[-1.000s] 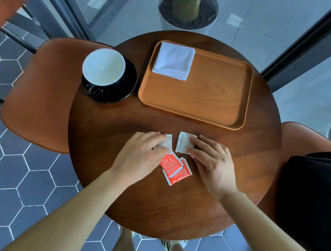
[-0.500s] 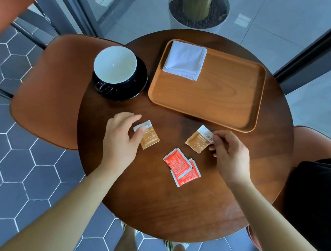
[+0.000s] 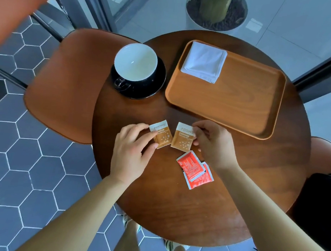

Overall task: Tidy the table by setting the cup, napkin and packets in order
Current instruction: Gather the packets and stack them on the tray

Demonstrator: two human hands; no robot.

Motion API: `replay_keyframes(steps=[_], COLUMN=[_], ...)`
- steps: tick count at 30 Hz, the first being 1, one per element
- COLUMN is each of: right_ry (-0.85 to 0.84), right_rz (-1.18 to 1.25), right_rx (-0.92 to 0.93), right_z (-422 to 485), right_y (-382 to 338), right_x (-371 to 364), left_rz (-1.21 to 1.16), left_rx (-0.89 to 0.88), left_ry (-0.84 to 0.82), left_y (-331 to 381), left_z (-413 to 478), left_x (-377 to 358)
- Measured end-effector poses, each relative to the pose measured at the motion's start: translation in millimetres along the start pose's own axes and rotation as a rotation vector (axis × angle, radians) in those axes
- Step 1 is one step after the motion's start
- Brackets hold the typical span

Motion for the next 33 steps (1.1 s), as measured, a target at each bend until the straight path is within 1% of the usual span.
replay_keyframes(steps=[3, 7, 12, 19, 22, 26, 30, 33], right_ry=[-0.049, -0.044, -0.048, -0.065, -0.037, -0.004, -0.008, 0.019], right_rz=[-0.068, -0.202, -0.332, -0.329, -0.339, -0.349, -0.373, -0.382], right_rx=[0.042, 0.084, 0.082, 0.096, 0.077, -0.003, -0.022, -0.034], right_z=[4.0, 3.1, -3.6, 2.9, 2.0, -0.6, 0.6, 0.4], right_y=[-11.1, -14.3, -10.6, -26.3, -25.2, -18.2, -23.0, -25.2], right_x=[-14.6, -18.0, -27.8, -52.7, -49.8, -47.8, -63.1, -69.6], left_rz=[-0.001, -0.011, 0.006, 0.006, 0.01, 0.063, 0.067, 0.057], left_rx=[0.001, -0.003, 0.005, -0.009, 0.017, 0.115, 0.111, 0.104], left_ry=[0.013, 0.032, 0.013, 0.027, 0.038, 0.086, 0.08, 0.077], left_y=[-0.2, 1.9, 1.3, 0.7, -1.0, -7.9, -6.0, -6.9], left_z=[-0.3, -1.7, -1.9, -2.2, -2.9, -4.2, -3.6, -3.2], left_x=[0.8, 2.5, -0.3, -0.1, 1.6, 5.8, 6.1, 7.1])
Point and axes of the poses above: each hand's wrist, its own z-axis towards the middle knuckle, its own x-axis out of the back of the hand, y = z × x, the point moved 8 cm from there along z, towards the middle knuckle, and after that the axes turned 12 degrees about z, right-handed, at the moved point
